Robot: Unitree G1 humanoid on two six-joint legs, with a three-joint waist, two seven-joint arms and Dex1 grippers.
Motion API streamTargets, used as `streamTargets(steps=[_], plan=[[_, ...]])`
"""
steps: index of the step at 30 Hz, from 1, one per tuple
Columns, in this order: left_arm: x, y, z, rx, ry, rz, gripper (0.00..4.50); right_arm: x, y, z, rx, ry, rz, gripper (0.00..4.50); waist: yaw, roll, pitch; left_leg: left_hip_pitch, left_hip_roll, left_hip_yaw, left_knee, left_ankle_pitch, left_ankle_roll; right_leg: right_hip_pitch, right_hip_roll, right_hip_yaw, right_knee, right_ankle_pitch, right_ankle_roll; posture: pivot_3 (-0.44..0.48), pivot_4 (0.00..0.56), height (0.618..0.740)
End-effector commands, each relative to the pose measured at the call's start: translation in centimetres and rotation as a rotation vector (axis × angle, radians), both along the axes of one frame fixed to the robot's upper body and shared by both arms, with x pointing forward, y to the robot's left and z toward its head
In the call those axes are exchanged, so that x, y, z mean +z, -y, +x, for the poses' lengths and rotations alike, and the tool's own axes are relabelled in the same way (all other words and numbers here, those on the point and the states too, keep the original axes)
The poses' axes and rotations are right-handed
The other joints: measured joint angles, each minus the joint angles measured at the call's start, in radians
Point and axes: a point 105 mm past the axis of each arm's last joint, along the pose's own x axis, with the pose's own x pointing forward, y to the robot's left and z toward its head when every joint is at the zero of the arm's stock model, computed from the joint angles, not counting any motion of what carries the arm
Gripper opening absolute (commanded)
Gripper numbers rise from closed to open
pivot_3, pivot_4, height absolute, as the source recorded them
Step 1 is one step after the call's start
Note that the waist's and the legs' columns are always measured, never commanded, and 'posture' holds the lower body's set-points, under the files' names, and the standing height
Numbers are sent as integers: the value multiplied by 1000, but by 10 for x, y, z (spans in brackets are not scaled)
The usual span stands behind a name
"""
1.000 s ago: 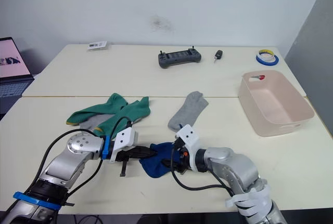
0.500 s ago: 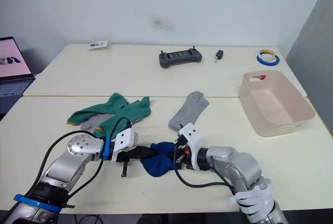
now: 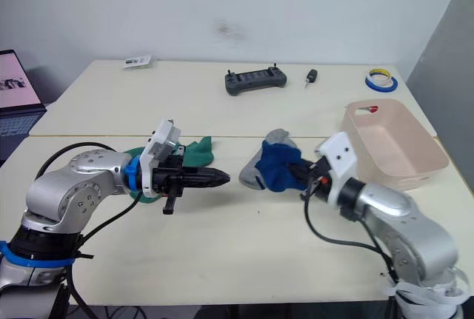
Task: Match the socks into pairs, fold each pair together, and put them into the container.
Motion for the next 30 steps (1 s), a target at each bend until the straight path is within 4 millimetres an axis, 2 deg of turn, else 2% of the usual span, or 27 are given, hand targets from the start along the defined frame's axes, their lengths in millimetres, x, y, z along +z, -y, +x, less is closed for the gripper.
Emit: streamTargets(steps=[1,5,10,11,15,18,24,30], plan=[[23,15,-3,-59,71,-41,1449,35,27,-2,-89,158,-36,78,1,0,0,0,0,0,0,0,0,0,0,0,0,0,0,0,150,740],[38,35,-4,-104,109,-76,2741,58,74,2,-252,240,-164,78,1,0,1,0,-1,1,0,0,0,1,0,1,-1,0,0,0,150,740],[43,48,-10,-162,117,-87,4325,73,124,17,-403,367,-502,78,-1,0,1,0,-1,3,0,0,0,0,0,2,-2,0,0,0,150,740],[44,50,-11,-174,115,-90,4488,75,133,22,-422,402,-587,78,-3,0,1,0,-1,3,0,0,0,0,0,2,-2,0,0,0,150,740],[45,57,-14,-202,115,-94,4500,79,159,46,-429,537,-963,78,-4,0,2,1,-1,7,1,0,-1,0,0,4,-1,0,0,0,150,740],[45,61,-16,-214,112,-99,4500,64,166,63,-326,592,-1179,78,-5,0,2,2,0,10,1,2,-3,0,0,6,-1,0,0,0,150,740],[43,66,-20,-237,105,-94,4500,17,174,88,-93,567,-1418,78,-4,1,4,2,0,14,2,3,-4,-2,0,12,0,0,0,0,150,740],[41,67,-23,-241,108,-86,4500,-9,174,98,72,477,-1477,78,-4,0,4,2,1,22,2,3,-5,-4,-2,19,1,1,2,0,150,740]])
